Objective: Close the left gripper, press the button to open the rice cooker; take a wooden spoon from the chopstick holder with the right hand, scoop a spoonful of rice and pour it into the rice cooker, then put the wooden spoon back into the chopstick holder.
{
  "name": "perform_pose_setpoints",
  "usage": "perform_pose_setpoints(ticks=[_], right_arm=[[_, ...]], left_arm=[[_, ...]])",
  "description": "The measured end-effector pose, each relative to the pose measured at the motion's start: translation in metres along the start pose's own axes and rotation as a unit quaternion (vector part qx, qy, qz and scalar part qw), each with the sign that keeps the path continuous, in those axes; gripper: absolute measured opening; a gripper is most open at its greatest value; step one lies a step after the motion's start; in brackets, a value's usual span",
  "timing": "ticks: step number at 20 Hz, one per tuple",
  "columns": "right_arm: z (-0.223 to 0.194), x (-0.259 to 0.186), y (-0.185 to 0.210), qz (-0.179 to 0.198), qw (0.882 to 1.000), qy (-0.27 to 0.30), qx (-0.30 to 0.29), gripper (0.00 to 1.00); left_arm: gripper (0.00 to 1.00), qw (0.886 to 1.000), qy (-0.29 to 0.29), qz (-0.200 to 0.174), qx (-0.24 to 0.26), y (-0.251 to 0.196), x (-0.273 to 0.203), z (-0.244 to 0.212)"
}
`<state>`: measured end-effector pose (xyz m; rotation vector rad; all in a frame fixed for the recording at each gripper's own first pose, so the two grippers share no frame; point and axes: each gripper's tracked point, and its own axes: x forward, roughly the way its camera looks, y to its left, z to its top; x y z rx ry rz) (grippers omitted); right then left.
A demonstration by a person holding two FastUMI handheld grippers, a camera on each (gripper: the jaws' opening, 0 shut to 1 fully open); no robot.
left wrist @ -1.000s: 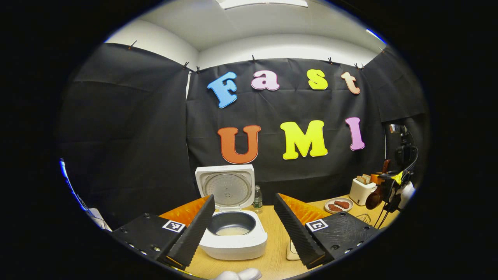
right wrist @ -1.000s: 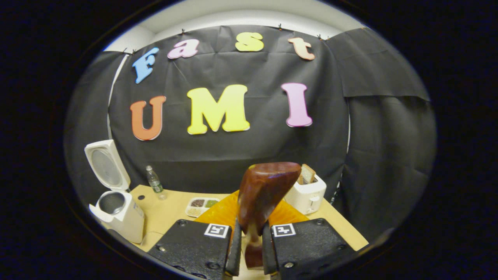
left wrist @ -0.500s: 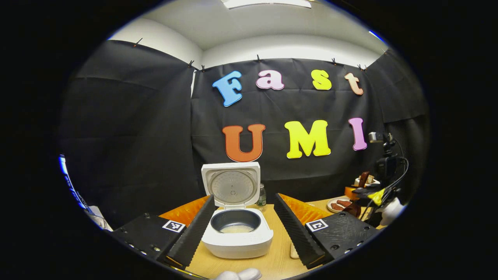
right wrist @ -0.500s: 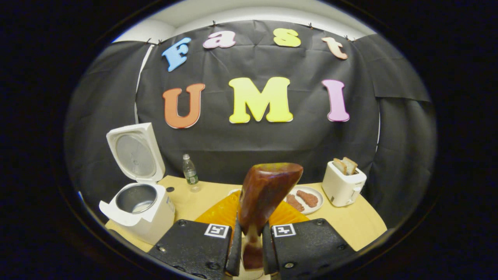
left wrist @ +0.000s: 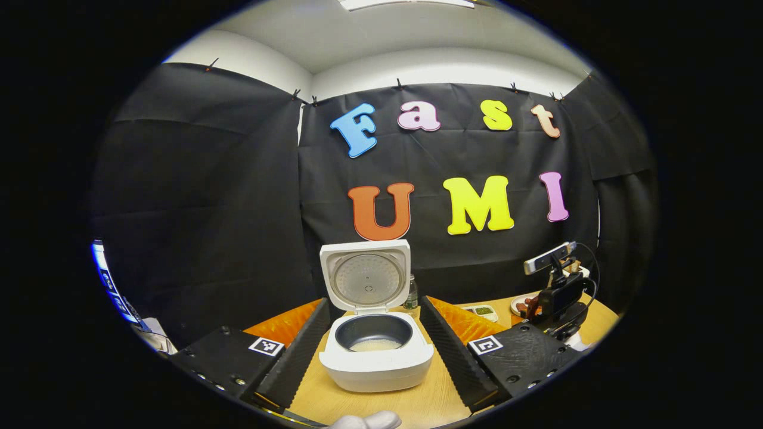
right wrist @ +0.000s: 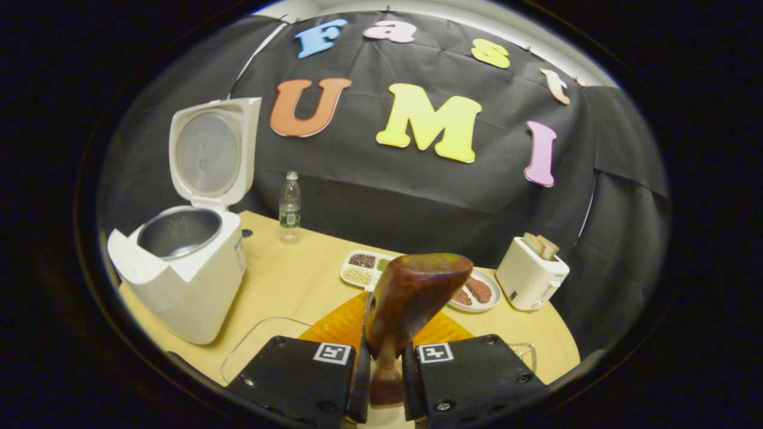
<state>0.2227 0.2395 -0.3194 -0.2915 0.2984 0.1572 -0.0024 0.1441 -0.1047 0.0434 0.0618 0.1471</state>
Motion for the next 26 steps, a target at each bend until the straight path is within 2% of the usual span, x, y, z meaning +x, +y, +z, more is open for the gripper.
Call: perform_pose_setpoints(ticks=[3, 5, 7, 9, 17, 22, 26], right_arm=[[-0.018, 0.004, 0.01, -0.01, 0.997, 0.019, -0.08, 0.28], [-0.017, 0.005, 0.018, -0.01, 0.993, 0.017, -0.118, 0.28], [-0.032, 0.008, 0.026, -0.001, 0.988, 0.042, -0.146, 0.28], [-0.049, 0.009, 0.03, 0.008, 0.99, 0.063, -0.129, 0.28], [-0.052, 0.008, 0.042, 0.024, 0.996, 0.06, -0.068, 0.28], [-0.056, 0.001, 0.055, 0.042, 0.996, 0.064, 0.045, 0.28], [-0.053, 0.003, 0.057, 0.06, 0.983, 0.06, 0.161, 0.28]], left_arm=[[0.97, 1.0, 0.003, 0.004, -0.004, 0.004, -0.001, 0.0], [0.97, 1.0, 0.004, 0.005, -0.005, 0.006, 0.0, -0.001], [0.97, 1.0, 0.003, 0.007, -0.006, 0.007, -0.002, -0.001], [0.97, 1.0, 0.002, 0.012, -0.006, 0.01, -0.002, 0.001], [0.97, 1.0, 0.011, 0.024, -0.006, 0.02, -0.005, -0.003], [0.97, 1.0, 0.011, 0.027, -0.003, 0.021, -0.005, -0.003], [0.97, 1.0, 0.014, 0.026, -0.001, 0.021, -0.006, -0.004]])
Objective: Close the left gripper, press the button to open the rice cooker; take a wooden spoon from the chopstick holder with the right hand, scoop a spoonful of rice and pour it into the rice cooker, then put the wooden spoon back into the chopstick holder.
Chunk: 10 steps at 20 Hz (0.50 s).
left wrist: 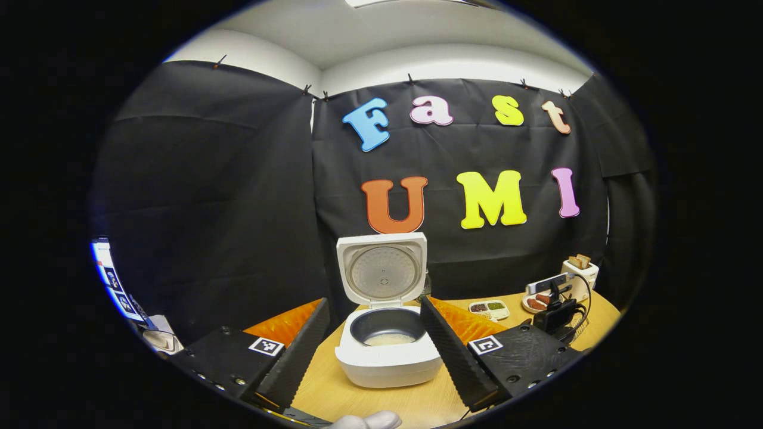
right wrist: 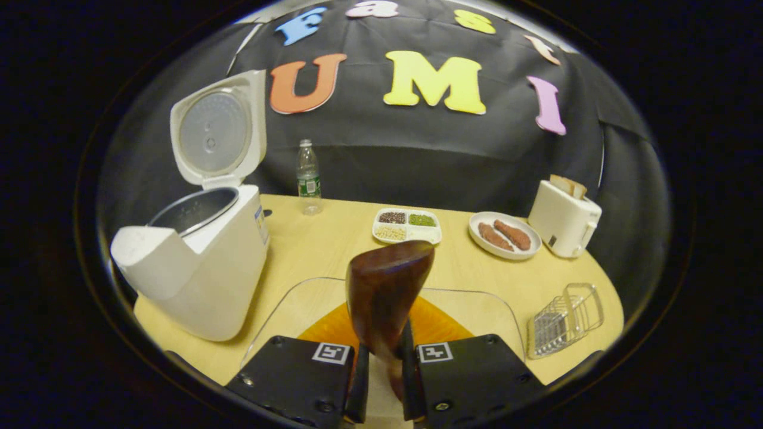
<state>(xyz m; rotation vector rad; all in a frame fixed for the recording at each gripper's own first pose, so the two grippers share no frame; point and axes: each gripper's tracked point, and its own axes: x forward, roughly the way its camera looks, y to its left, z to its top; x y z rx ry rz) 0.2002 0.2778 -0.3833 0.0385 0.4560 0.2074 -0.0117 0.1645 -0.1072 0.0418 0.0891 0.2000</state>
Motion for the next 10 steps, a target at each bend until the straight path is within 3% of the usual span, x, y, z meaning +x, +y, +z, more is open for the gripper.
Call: perform_pose_setpoints(ticks=[6, 10], right_arm=[[-0.001, 0.002, -0.001, 0.033, 0.991, 0.013, 0.133, 0.28], [-0.003, 0.002, -0.019, 0.041, 0.969, 0.028, 0.241, 0.28]], left_arm=[[0.97, 1.0, -0.004, -0.001, 0.003, 0.001, 0.001, 0.006], [0.97, 1.0, -0.005, -0.004, -0.001, -0.001, 0.002, 0.009]])
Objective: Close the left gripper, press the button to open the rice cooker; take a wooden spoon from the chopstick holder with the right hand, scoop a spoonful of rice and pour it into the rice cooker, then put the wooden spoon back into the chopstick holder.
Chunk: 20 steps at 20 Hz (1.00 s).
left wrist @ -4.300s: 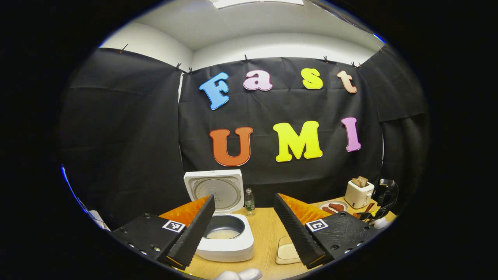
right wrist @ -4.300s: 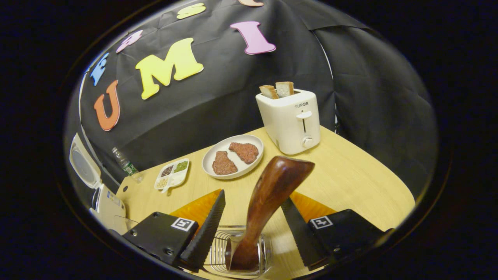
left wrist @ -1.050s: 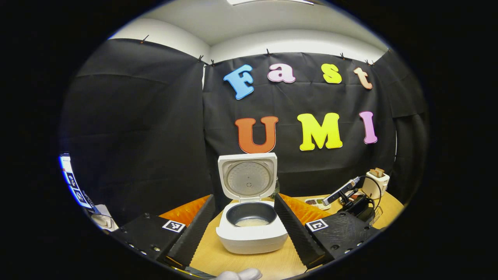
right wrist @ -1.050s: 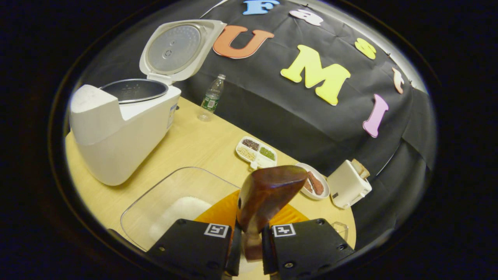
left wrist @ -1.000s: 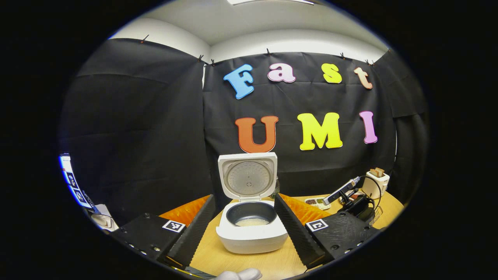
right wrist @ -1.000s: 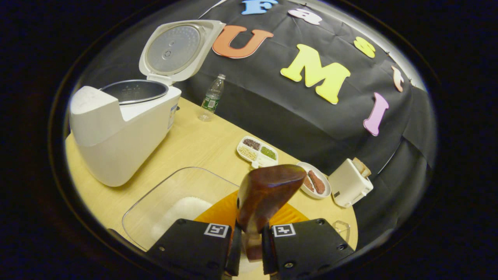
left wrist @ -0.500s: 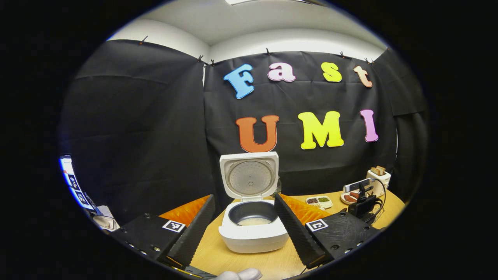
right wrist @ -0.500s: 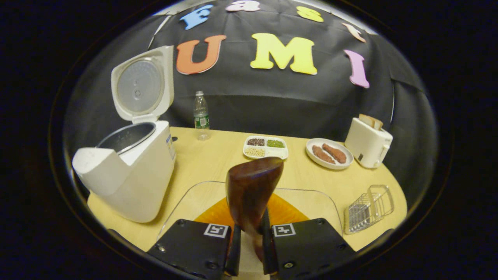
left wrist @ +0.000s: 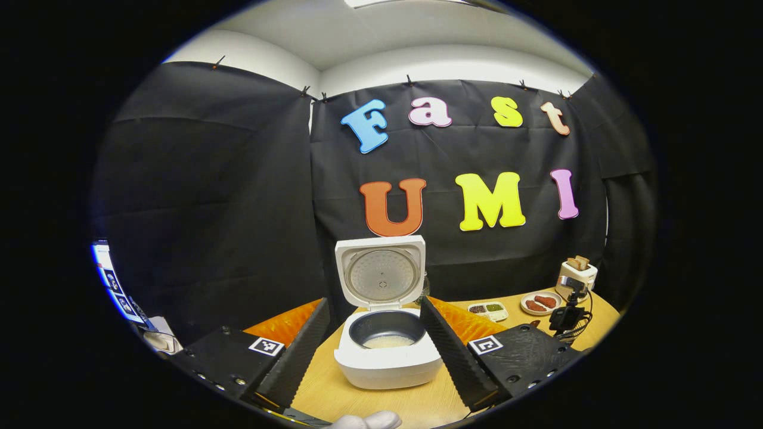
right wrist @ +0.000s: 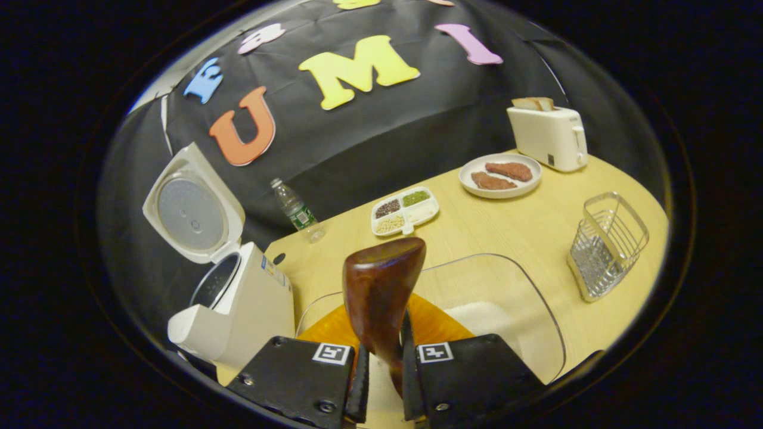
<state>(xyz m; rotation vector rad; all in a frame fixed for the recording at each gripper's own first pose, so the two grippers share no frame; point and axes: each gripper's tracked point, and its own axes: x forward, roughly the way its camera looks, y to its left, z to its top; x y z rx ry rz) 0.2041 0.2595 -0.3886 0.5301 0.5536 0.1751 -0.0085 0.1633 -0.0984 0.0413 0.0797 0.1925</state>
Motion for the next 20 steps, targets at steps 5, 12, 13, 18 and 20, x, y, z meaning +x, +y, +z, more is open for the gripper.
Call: perform_pose_setpoints(ticks=[5, 12, 13, 18, 20], right_arm=[[0.003, -0.002, -0.012, 0.013, 0.997, 0.003, 0.075, 0.28], [0.008, -0.004, -0.024, 0.038, 0.984, 0.007, 0.173, 0.28], [0.01, -0.005, -0.023, 0.047, 0.98, 0.007, 0.191, 0.28], [0.032, -0.016, -0.017, 0.08, 0.966, -0.009, 0.247, 0.28], [0.043, -0.021, -0.016, 0.089, 0.959, -0.017, 0.267, 0.28]], left_arm=[[0.97, 1.0, -0.004, 0.002, 0.004, 0.0, 0.003, 0.004], [0.97, 1.0, -0.009, 0.002, 0.011, -0.001, 0.005, 0.008], [0.97, 1.0, -0.009, 0.001, 0.012, -0.001, 0.005, 0.008], [0.97, 1.0, -0.013, 0.002, 0.019, 0.0, 0.005, 0.011], [0.97, 1.0, -0.014, 0.002, 0.019, 0.002, 0.008, 0.013]])
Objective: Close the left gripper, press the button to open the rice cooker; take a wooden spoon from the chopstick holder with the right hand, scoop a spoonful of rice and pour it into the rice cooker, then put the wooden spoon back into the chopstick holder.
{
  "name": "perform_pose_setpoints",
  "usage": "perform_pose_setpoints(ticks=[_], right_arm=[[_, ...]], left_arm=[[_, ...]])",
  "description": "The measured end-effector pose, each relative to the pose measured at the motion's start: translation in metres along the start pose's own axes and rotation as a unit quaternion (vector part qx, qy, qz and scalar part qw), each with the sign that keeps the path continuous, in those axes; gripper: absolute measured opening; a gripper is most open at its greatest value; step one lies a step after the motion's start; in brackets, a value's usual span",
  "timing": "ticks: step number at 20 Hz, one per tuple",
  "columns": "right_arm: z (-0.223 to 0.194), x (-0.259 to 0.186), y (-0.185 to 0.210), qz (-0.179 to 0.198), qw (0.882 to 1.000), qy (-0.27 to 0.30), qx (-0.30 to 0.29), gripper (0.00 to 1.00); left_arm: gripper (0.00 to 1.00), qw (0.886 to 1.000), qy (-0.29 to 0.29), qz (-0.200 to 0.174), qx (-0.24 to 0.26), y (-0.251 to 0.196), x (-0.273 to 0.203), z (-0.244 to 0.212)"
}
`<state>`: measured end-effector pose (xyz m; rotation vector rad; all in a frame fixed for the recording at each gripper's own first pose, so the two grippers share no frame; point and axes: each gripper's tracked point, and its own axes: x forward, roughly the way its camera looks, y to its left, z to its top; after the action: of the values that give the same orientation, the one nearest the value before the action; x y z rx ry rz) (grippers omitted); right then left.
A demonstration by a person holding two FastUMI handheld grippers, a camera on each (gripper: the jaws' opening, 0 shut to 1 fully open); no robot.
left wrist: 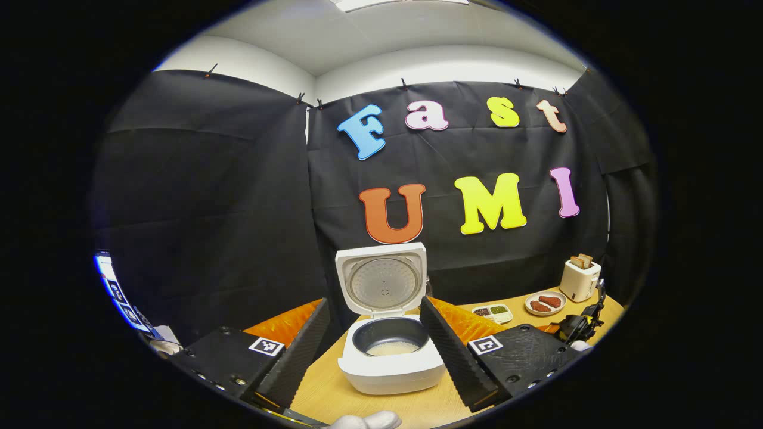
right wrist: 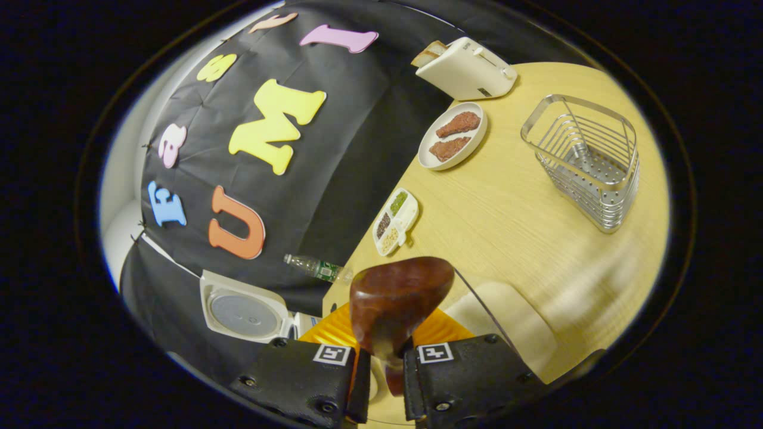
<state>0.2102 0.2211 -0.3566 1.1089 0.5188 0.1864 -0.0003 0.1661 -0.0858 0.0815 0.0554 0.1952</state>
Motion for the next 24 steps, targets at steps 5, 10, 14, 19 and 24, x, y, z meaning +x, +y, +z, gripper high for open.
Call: perform_pose_setpoints(ticks=[5, 10, 14, 19, 24], right_arm=[[0.014, -0.009, 0.012, 0.014, 1.0, -0.008, 0.002, 0.28], [0.019, -0.017, 0.03, 0.023, 1.0, -0.008, 0.003, 0.28], [0.028, -0.026, 0.065, 0.042, 0.999, -0.005, 0.029, 0.28], [0.028, -0.033, 0.126, 0.064, 0.998, 0.001, 0.028, 0.28], [-0.007, -0.018, 0.196, 0.097, 0.995, 0.028, 0.018, 0.28]], left_arm=[[0.97, 1.0, -0.003, -0.004, -0.002, -0.004, 0.0, 0.0], [0.97, 1.0, -0.003, -0.004, -0.004, -0.003, 0.0, -0.001], [0.97, 1.0, -0.004, 0.003, -0.007, 0.004, -0.002, -0.004], [0.97, 1.0, -0.009, 0.013, -0.007, 0.016, -0.008, -0.009], [0.97, 1.0, -0.008, 0.025, -0.011, 0.027, -0.015, -0.017]])
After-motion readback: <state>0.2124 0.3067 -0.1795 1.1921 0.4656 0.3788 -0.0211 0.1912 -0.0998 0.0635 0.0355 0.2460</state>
